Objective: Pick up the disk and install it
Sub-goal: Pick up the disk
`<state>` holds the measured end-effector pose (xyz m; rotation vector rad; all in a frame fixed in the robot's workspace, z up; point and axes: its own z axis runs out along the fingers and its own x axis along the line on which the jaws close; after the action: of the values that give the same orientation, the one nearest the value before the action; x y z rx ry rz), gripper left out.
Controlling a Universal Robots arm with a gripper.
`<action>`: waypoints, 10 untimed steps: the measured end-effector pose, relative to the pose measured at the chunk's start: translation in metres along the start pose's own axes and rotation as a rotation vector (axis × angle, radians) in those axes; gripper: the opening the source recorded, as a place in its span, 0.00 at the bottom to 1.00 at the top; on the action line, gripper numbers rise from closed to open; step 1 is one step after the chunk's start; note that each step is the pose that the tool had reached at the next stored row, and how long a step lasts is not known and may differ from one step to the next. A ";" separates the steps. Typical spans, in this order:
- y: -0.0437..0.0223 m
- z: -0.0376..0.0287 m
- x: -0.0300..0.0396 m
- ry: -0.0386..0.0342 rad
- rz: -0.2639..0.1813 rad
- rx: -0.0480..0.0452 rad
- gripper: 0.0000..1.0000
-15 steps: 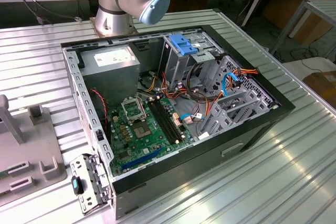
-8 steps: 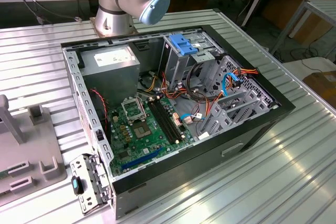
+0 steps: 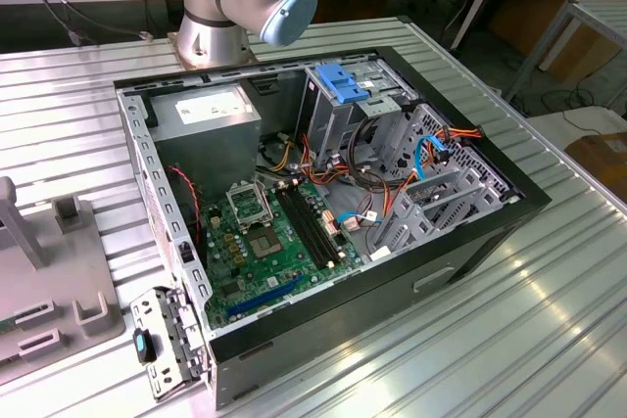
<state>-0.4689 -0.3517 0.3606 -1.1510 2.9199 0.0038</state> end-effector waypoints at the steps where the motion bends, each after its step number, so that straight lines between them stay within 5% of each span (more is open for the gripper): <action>1: 0.0000 0.0000 0.0000 0.0000 -0.009 0.0000 0.11; 10: -0.0005 0.0006 -0.0007 0.0002 -0.159 -0.0006 0.11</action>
<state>-0.4681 -0.3515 0.3600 -1.3787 2.8198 0.0042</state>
